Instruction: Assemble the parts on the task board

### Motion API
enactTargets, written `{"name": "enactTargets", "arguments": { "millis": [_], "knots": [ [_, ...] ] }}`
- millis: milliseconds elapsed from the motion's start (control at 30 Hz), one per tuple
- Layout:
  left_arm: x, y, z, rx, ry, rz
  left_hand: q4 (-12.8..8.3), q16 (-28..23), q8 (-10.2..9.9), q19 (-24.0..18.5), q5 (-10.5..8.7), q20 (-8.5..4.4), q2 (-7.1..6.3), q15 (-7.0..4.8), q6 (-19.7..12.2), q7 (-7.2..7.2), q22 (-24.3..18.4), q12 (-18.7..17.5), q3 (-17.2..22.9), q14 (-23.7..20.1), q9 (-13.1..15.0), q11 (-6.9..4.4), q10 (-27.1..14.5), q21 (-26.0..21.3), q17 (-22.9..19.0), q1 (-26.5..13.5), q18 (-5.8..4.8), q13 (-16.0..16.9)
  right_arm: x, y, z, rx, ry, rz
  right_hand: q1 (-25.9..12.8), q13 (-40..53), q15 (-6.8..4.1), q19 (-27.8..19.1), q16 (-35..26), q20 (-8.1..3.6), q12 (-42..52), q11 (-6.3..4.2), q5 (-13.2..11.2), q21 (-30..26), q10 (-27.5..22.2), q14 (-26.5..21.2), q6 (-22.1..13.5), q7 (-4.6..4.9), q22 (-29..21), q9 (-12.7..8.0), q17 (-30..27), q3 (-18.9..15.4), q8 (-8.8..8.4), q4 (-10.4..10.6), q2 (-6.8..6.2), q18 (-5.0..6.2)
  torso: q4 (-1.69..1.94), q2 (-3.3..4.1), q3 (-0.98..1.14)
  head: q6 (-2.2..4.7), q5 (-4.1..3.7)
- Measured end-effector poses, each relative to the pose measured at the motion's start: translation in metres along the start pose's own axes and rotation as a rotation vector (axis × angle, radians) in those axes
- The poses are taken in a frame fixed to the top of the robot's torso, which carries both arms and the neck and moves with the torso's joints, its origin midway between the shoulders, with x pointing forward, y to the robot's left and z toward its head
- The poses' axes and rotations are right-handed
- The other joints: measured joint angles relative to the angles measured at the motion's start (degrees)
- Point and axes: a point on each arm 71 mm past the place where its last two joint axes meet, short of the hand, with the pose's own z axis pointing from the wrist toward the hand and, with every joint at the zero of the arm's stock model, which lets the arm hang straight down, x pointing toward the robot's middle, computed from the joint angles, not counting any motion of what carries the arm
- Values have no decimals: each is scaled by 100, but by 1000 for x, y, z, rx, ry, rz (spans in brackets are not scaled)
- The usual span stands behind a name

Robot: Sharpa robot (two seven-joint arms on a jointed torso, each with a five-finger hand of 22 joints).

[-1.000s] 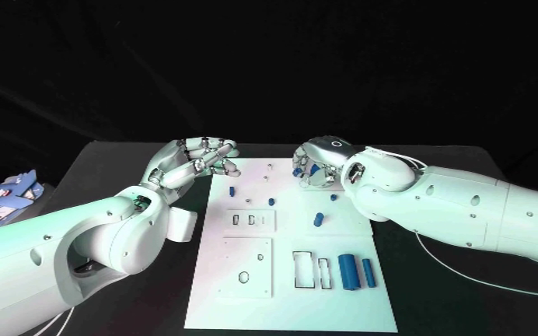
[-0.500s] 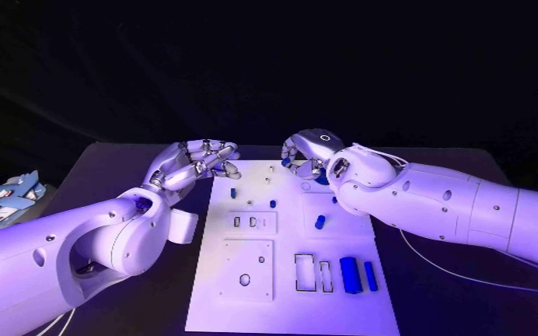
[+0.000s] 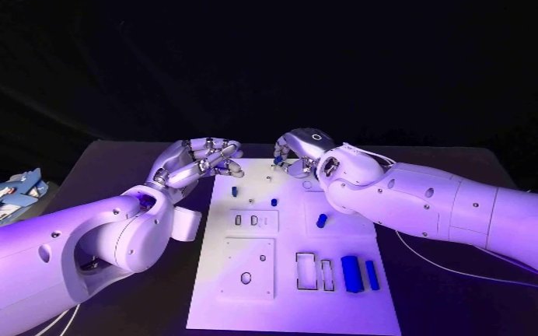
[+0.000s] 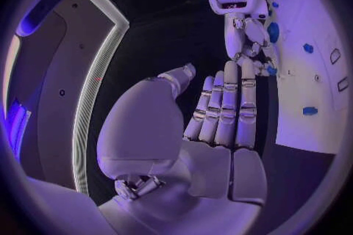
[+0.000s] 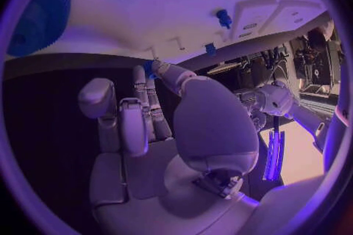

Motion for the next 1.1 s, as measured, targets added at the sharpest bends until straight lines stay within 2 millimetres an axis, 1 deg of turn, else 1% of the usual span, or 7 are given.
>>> {"name": "enactTargets", "arguments": {
  "millis": [367, 433, 767, 833, 933, 967, 1100],
  "knots": [
    [1, -1, 1, 1, 2, 0, 0, 0, 0, 0, 0, 0, 0, 0, 0, 0, 1, -20, 0, 0, 1, 0, 0, 0, 3, 0, 0, 0, 6, 3, 1, -7, 13, 13, 0, 0, 0, 0, -3, 0, 0, 0, -11, 0, 0, 0, -18, -2, -7, 0, -1, -1, 0, -1, -1, 0, -13, 6, 4, -25, 26],
    [1, -1, 1, 1, 2, 0, 0, 0, 0, 0, 0, 0, 0, 0, 0, 0, 4, -22, 0, 0, 6, 0, 0, 0, 10, 0, 0, 0, 6, 3, 1, -8, 16, 15, -1, -4, 0, 0, -3, 0, 0, 0, -12, 0, 0, 0, -19, -2, -7, 0, -1, -1, 0, -1, -2, 0, -13, 7, 7, -27, 30],
    [2, -1, 2, 2, 5, -1, 0, 0, 0, 0, 0, 0, 0, 0, 0, 0, 4, -22, 0, 0, 5, 0, 0, 0, 10, 0, 0, 0, 8, 5, 3, -12, 22, 15, -8, -6, 0, 0, -3, 0, 0, 1, -3, 0, -1, 0, -48, 6, -26, 0, -8, 11, 4, 12, -10, 0, -12, 13, 5, -35, 43],
    [2, -1, 2, 2, 6, -2, 0, 0, 0, 0, 0, 0, 0, 0, 0, 0, 4, -22, 0, 0, 5, 0, 0, -1, 10, 0, 0, 0, 8, 6, 4, -13, 22, 15, -8, -6, 0, 0, -3, 0, 0, 22, -3, 0, -21, 0, -59, 0, -44, 0, -8, 11, 5, 12, -10, 0, -10, 14, 5, -38, 44],
    [3, -1, 2, 2, 7, -2, 0, 0, 0, 0, 0, 0, 0, 0, 0, 0, 4, -22, 0, 0, 5, 0, 0, -1, 10, 0, 0, 0, 10, 6, 6, -13, 24, 15, -8, -6, 0, 0, -3, 0, 0, 21, -2, 0, -21, 0, -67, 6, -44, 0, -8, 12, 5, 12, -11, 0, -10, 15, 5, -42, 48],
    [3, -1, 2, 2, 7, -2, 0, 0, 0, 0, 0, 0, 0, 0, 0, 0, 4, -22, 0, 0, 5, 0, 0, -1, 10, 0, 0, 0, 10, 6, 6, -13, 24, 14, -36, -6, 0, 0, -3, 0, 0, 22, -2, 0, -22, 0, -67, 6, -51, 0, -12, 12, 6, 13, -39, 0, -10, 15, 5, -43, 49],
    [3, -1, 3, 2, 9, -3, 0, 0, 0, 0, 0, 0, 0, 0, 0, 0, 3, -21, 0, 0, 5, 0, 0, -1, 9, 0, 0, 0, 12, 6, 7, -9, 28, 12, -37, -11, 1, -1, -3, -1, 0, 22, -2, 0, -21, 0, -68, 6, -55, 0, -14, 12, 7, 13, -40, 0, -10, 18, 4, -49, 59]
  ]
}}
